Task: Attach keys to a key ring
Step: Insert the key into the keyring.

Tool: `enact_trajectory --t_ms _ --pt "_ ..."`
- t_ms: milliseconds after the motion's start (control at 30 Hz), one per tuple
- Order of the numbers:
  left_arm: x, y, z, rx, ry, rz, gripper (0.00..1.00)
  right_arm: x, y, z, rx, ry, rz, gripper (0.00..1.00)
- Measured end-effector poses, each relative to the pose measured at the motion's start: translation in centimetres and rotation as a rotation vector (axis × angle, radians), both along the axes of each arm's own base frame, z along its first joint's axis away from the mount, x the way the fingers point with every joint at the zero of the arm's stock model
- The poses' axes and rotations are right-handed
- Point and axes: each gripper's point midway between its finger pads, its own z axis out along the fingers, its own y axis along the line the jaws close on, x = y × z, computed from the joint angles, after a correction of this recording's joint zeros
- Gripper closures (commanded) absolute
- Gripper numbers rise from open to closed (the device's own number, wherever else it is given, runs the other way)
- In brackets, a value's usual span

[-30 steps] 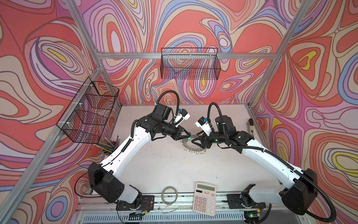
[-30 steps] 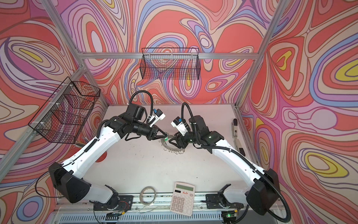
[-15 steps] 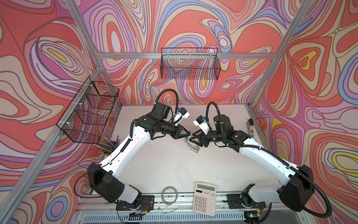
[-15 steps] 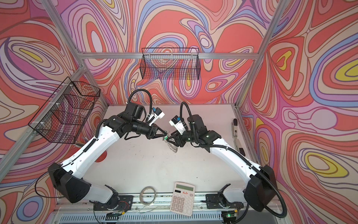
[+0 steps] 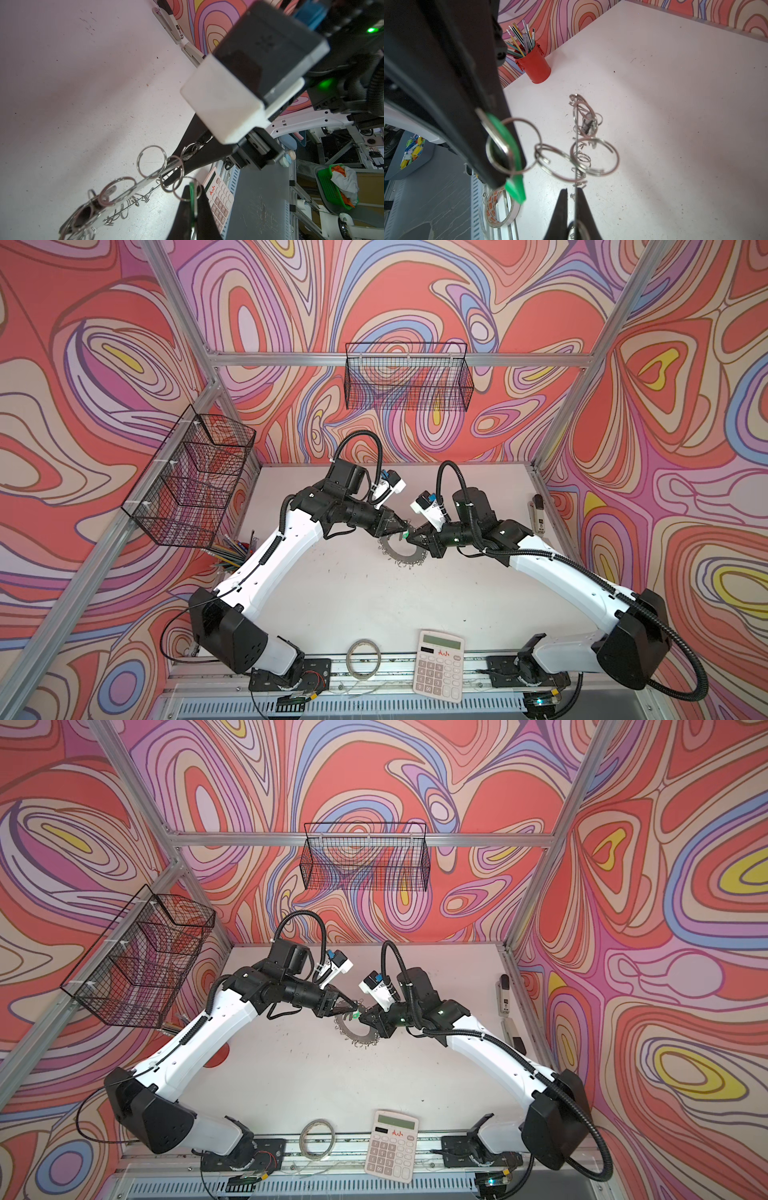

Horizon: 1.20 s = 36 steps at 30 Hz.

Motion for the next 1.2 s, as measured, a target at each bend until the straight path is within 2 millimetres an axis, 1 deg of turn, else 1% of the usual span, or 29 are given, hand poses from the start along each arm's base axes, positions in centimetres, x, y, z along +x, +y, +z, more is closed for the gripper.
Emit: enact_trajectory --t_ms 100,200,367,500,700,833,867,967,1033,1133,1200 --pt "-0.1 -0.1 0.2 -0.013 0.005 -0.005 1.0 0.2 -0.3 0.6 0.005 -0.018 -0.029 1.0" --pt "-0.5 -0.2 0.3 -0.037 0.013 -0.007 1.0 0.4 -0.6 1.8 0.026 -0.051 -0.058 1.0" --pt "-0.9 -0.3 -0.3 -0.075 0.044 -0.002 1.0 0.2 -0.6 3.5 0.101 -0.081 -0.074 1.0" --pt "-0.7 -0.4 -0.3 -0.101 0.059 0.003 1.0 0.0 -0.2 3.8 0.141 -0.064 -0.065 1.0" --pt "-0.1 -0.1 0.2 -0.132 0.067 0.025 1.0 -0.3 0.0 4.1 0.163 -0.047 -0.047 1.0" --pt "0.0 0.1 0.3 -0.132 0.063 0.035 0.98 -0.6 0.1 4.2 0.162 -0.028 -0.041 1.0" --pt "0.0 0.1 0.4 -0.13 0.06 0.038 0.96 -0.6 0.0 4.2 0.161 -0.023 -0.041 1.0" --pt "-0.1 0.3 0.6 -0.127 0.051 0.046 0.79 -0.6 0.0 4.4 0.164 -0.021 -0.042 1.0" --pt "-0.2 0.4 0.7 -0.129 0.046 0.046 0.74 -0.6 0.1 4.6 0.167 -0.021 -0.041 1.0" --pt "-0.4 0.4 0.9 -0.131 0.042 0.043 0.61 -0.6 0.1 4.6 0.169 -0.019 -0.043 1.0" --pt "-0.7 0.8 0.7 -0.124 0.042 0.042 0.55 -0.4 -0.1 4.7 0.166 -0.03 -0.061 1.0"
